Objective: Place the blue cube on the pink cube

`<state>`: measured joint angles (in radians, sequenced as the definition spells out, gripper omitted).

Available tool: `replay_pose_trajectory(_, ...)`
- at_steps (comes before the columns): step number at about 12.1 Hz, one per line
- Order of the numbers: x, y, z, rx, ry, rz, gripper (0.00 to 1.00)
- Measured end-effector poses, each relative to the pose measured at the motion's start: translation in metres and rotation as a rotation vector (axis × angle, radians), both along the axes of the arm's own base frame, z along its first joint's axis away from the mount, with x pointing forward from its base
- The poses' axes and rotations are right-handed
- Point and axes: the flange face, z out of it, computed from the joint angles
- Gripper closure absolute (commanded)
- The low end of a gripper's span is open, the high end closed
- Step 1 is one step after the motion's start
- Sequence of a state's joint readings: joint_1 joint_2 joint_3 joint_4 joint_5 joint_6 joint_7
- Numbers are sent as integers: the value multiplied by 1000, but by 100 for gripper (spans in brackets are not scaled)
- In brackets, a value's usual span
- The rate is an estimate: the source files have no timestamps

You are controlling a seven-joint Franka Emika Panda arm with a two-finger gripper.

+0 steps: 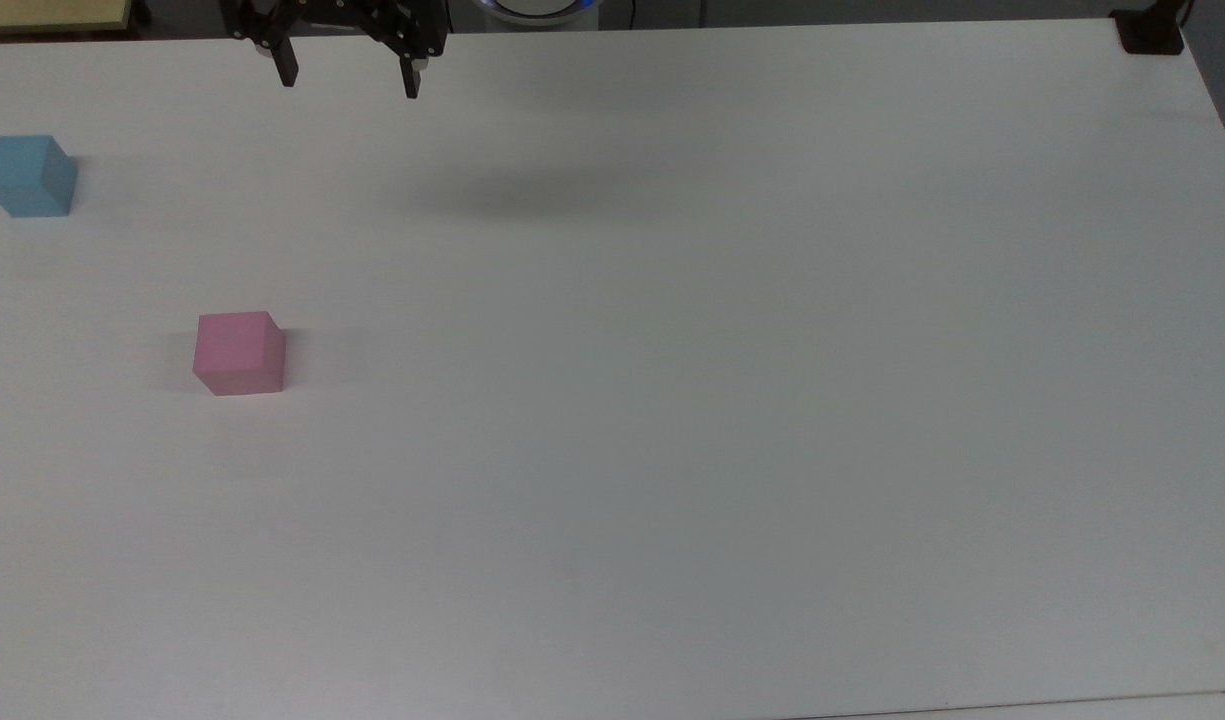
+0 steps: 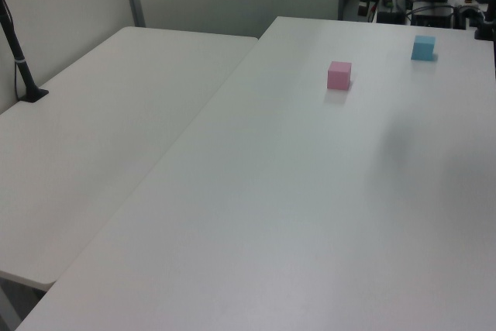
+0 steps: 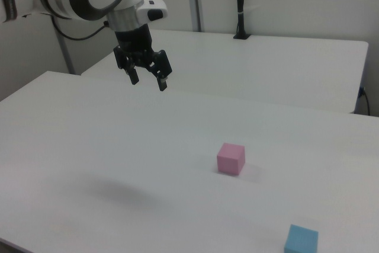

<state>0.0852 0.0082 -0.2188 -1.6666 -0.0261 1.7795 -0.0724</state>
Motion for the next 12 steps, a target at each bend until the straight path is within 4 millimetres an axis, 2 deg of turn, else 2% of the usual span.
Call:
replay_pose_trajectory(7, 0, -1, 0, -3, 2, 26, 0)
replay_pose_trajectory(9, -7, -10, -2, -10, 52, 83, 0)
replay_pose_trajectory(12, -23, -50, -2, -67, 127, 163, 0)
